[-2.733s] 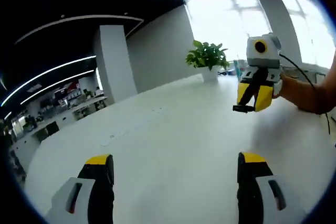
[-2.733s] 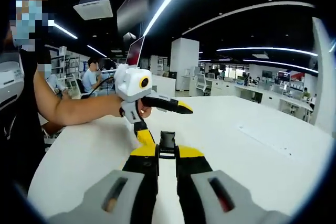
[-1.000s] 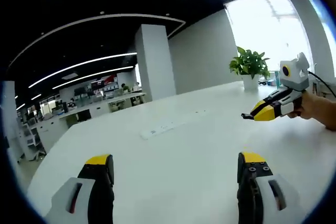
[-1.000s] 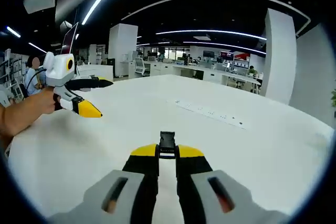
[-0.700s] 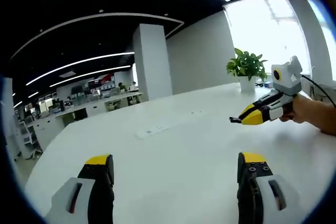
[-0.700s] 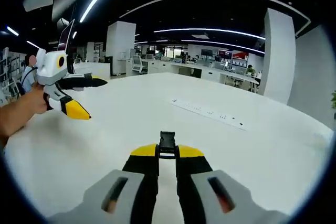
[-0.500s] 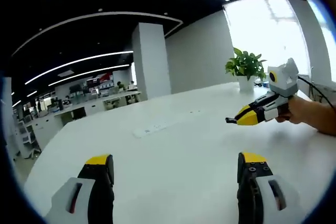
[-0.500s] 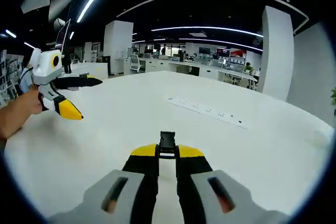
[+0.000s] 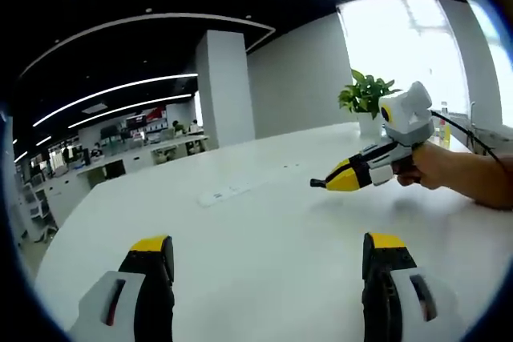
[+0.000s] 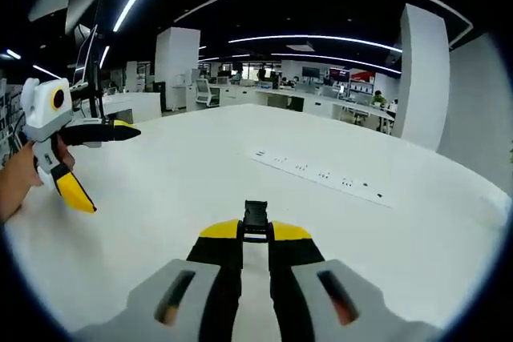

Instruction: Snap the two parts of the plastic buckle together until the buckle closes and remains connected.

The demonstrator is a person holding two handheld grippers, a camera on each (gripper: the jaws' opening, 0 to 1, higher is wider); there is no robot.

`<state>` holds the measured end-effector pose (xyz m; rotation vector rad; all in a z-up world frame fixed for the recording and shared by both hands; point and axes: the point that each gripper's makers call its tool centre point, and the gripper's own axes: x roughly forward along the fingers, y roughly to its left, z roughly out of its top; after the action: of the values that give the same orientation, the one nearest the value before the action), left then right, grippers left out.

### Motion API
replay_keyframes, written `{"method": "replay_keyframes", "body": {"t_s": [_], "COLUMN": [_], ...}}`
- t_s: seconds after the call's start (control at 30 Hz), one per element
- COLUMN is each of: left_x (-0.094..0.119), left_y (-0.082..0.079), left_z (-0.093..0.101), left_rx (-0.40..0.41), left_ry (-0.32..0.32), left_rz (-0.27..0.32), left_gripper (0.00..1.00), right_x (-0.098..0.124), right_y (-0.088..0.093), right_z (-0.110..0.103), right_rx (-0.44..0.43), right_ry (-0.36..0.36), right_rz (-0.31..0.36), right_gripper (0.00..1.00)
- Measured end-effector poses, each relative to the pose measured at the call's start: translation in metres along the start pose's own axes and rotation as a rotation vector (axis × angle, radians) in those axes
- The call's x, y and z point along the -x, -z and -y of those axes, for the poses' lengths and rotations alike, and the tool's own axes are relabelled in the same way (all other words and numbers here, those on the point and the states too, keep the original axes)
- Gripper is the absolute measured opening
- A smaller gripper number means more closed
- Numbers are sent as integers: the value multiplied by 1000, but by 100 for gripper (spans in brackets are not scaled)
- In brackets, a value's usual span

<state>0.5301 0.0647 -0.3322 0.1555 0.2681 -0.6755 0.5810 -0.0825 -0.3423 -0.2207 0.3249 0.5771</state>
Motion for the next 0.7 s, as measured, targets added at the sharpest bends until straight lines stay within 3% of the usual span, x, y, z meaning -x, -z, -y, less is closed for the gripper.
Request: {"method": "replay_keyframes", "body": {"t_s": [0.17, 0.5, 0.7], "left_x": [0, -1, -2], "left_y": [0, 0, 2], "left_z": [1, 7, 7], "left_rx": [-3, -5, -4], "left_ry": [4, 17, 18], "left_rz": [-4, -6, -15], "left_gripper": [100, 100, 100], "right_x": [-12, -13, -28], "right_y": [2, 7, -5], "right_z": [3, 11, 15], "right_rx": [8, 10, -3], "right_ry": [10, 20, 24], "right_rz": [-14, -29, -15], "right_gripper": [9, 9, 9]}}
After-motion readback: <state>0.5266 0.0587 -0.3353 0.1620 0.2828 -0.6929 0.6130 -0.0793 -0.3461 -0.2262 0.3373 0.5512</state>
